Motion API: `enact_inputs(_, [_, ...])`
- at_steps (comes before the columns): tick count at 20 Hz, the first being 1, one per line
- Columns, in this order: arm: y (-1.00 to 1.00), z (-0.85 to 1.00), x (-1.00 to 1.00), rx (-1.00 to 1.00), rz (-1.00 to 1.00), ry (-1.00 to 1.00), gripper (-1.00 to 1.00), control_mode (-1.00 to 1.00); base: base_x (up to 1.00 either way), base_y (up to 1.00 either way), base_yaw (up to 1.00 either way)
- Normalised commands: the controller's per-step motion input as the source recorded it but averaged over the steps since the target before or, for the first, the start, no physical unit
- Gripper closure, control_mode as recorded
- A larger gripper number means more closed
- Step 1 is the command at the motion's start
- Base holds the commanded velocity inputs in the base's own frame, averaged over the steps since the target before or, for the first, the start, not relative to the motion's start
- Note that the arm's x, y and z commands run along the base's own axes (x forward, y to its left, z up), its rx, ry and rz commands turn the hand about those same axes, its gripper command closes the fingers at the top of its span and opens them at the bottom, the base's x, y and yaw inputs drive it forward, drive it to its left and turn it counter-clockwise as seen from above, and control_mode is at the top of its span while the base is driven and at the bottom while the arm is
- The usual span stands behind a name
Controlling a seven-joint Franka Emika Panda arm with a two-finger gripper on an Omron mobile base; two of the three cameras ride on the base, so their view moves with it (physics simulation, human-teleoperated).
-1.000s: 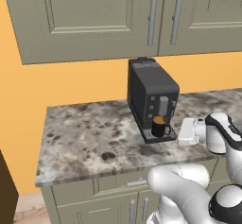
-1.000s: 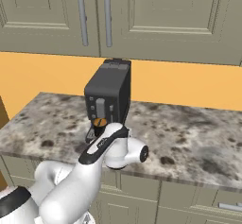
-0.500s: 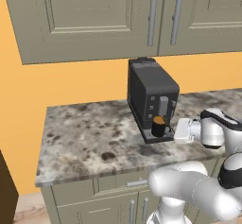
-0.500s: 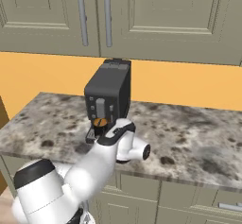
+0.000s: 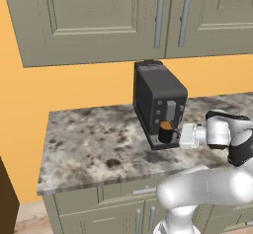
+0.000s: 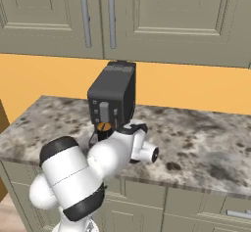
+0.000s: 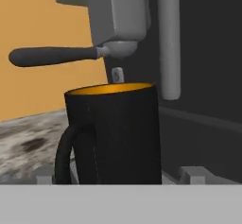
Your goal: Pick up the brewed coffee from the coffee machine and place it next to the breakfast plate on the dining counter.
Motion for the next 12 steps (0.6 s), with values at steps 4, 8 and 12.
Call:
enact_inputs(4, [0.00, -0.09, 0.09, 0.00, 0.05, 0.00, 1.00, -1.00, 0.00, 0.00, 0.00])
enact_inputs(8, [0.00, 0.00, 0.03, 0.00, 0.01, 0.00, 1.00, -1.00, 0.00, 0.00, 0.00])
enact_inputs(12, [0.00, 0.00, -0.28, 0.00, 0.00, -0.01, 1.00, -1.00, 0.00, 0.00, 0.00])
